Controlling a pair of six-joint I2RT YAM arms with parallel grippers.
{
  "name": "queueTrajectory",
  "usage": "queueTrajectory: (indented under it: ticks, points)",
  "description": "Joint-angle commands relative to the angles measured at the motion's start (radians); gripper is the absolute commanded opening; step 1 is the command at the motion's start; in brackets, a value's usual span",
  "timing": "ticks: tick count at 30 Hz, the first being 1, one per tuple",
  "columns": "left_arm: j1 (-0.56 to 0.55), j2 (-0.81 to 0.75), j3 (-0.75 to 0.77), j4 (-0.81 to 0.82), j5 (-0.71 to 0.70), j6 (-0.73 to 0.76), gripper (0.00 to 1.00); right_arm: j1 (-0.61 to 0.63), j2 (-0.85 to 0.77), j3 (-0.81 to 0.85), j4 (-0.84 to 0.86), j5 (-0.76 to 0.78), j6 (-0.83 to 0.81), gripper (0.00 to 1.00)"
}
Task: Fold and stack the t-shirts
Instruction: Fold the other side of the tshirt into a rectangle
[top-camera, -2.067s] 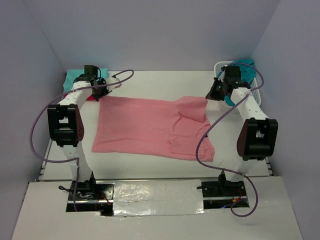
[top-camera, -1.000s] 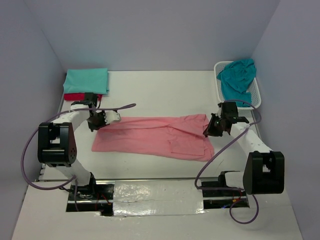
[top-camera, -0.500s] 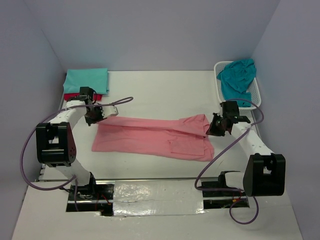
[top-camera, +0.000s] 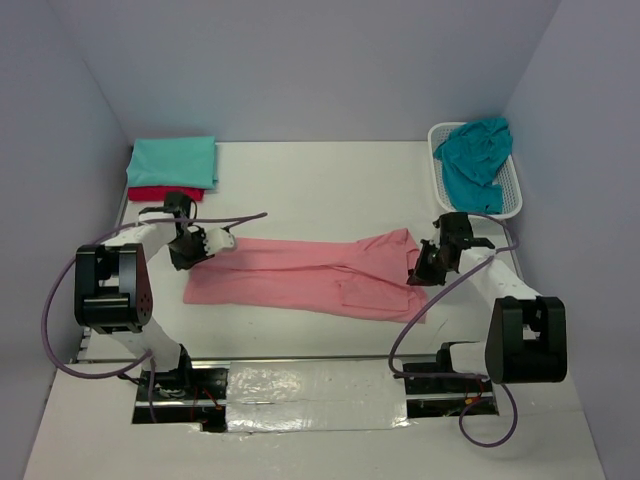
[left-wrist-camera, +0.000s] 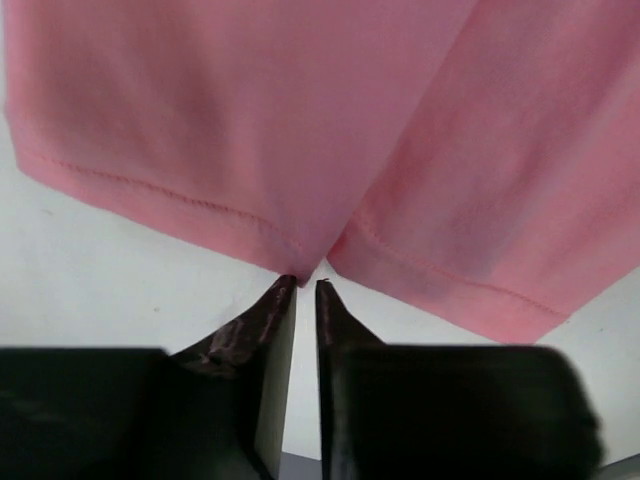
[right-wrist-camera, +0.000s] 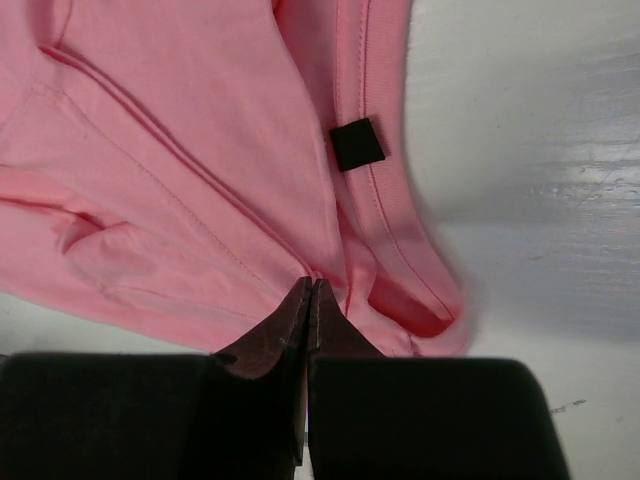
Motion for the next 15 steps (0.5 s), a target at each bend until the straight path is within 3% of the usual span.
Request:
queueTrajectory:
  ticks: [1, 3, 5, 6, 7, 9, 12, 15]
  points:
    - [0.005, 0.019, 0.015, -0.014, -0.040, 0.004, 0.28, -0.006, 0.014, -0.017, 0.011, -0.019, -0.003, 0.00]
    - [0.011, 0.028, 0.044, -0.023, -0.052, -0.005, 0.36, -0.006, 0.025, -0.022, 0.014, -0.021, -0.004, 0.00]
    - [0.025, 0.038, 0.083, -0.052, -0.038, -0.008, 0.54, -0.006, 0.035, -0.026, 0.023, -0.028, -0.004, 0.00]
    - [0.031, 0.045, 0.139, -0.107, 0.001, -0.010, 0.92, -0.004, 0.043, -0.026, 0.028, -0.030, -0.004, 0.00]
    - [0.039, 0.053, 0.170, -0.144, 0.025, -0.006, 0.99, -0.004, 0.048, -0.026, 0.032, -0.032, -0.003, 0.00]
    - [0.057, 0.077, 0.262, -0.210, 0.067, -0.014, 0.99, -0.004, 0.061, -0.025, 0.040, -0.027, -0.003, 0.00]
    - [0.088, 0.064, 0.353, -0.151, 0.139, -0.084, 1.00, -0.004, 0.078, -0.028, 0.054, -0.028, -0.003, 0.00]
    - [0.077, -0.019, 0.473, 0.005, 0.233, -0.361, 0.99, -0.004, 0.089, -0.034, 0.062, -0.028, -0.004, 0.00]
